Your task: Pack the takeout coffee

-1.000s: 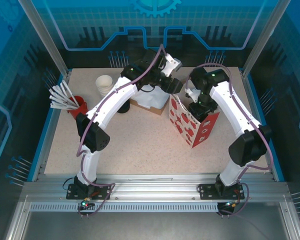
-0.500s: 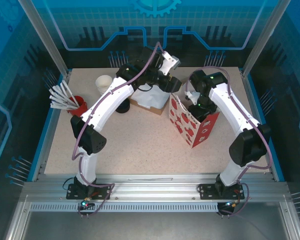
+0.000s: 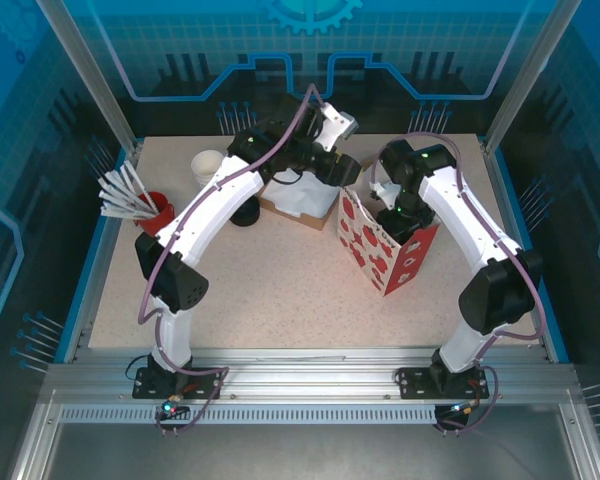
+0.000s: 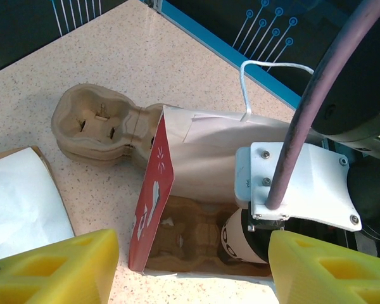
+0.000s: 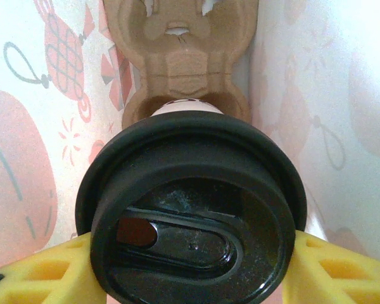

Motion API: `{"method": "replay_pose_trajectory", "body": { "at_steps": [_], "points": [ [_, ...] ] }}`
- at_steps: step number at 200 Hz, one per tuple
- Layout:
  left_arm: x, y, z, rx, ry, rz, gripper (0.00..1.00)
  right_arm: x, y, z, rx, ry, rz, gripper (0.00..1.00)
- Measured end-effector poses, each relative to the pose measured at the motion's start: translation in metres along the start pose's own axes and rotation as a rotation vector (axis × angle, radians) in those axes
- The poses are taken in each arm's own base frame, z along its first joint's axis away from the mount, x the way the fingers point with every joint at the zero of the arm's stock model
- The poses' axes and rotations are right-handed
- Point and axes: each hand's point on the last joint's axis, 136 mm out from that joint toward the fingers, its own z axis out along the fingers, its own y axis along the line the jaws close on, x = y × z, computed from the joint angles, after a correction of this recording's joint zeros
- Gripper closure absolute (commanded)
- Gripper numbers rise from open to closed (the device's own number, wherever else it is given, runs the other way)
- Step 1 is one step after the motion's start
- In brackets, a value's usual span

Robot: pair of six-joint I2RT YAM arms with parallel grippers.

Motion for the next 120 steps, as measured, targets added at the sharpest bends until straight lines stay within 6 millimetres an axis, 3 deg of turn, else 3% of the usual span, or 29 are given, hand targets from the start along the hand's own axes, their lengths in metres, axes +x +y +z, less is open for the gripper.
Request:
{"method": "replay_pose_trajectory", "body": {
  "at_steps": [60,120],
  "points": [
    [0.005,0.001,-0.003,-0.011,0.01,-0.01,0.34,0.0,0.0,0.0,0.0,0.0,-0.001,0.58],
    [0.009,-0.005,-0.022,-0.017,-0.003,-0.031,0.32,0.0,0.0,0.0,0.0,0.0,-0.007,0.58]
  ]
}}
